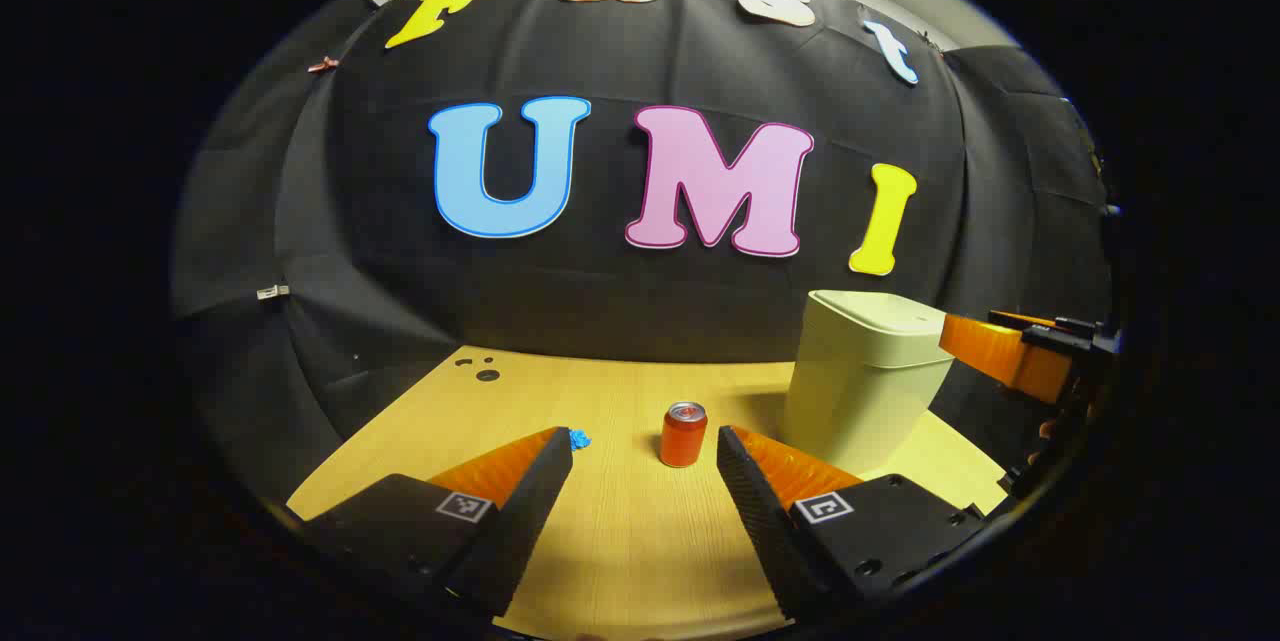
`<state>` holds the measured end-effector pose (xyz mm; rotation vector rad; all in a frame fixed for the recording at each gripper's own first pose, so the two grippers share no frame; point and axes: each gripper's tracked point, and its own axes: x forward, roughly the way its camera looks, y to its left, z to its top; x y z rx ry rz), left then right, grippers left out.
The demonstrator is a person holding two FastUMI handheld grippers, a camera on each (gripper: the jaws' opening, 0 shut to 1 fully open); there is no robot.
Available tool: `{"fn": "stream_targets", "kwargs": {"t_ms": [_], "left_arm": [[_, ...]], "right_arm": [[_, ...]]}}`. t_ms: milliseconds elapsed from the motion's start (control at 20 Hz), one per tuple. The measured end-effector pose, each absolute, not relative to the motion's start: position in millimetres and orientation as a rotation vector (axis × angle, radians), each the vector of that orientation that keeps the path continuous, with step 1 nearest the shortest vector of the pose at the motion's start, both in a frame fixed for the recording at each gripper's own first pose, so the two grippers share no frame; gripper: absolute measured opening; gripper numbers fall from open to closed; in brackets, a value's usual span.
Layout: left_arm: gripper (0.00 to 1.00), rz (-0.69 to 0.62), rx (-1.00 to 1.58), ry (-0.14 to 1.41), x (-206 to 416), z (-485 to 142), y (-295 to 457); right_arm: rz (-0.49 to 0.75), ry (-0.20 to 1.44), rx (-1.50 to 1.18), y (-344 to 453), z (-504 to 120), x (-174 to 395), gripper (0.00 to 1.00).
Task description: Press the lid of the desktop garbage bin to open it, pick up the crumpled paper on the desktop and throw it into the bin, then pick up the pop can on the desktop and drop it into the bin, and finally close the garbage bin lid.
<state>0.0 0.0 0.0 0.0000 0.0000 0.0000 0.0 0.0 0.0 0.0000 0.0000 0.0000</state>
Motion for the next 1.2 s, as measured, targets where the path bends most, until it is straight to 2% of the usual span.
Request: {"fn": "stream_targets", "kwargs": {"t_ms": [350, 1200], "left_arm": [[0.94, 0.035, 0.040, -0.001, 11, 0, 15], [0.94, -0.015, 0.081, 0.005, 9, 0, 3]], "right_arm": [[0.003, -0.003, -0.018, 1, -3, 5, 0.98], [-0.008, 0.001, -0.027, 0, -3, 7, 0.98]]}}
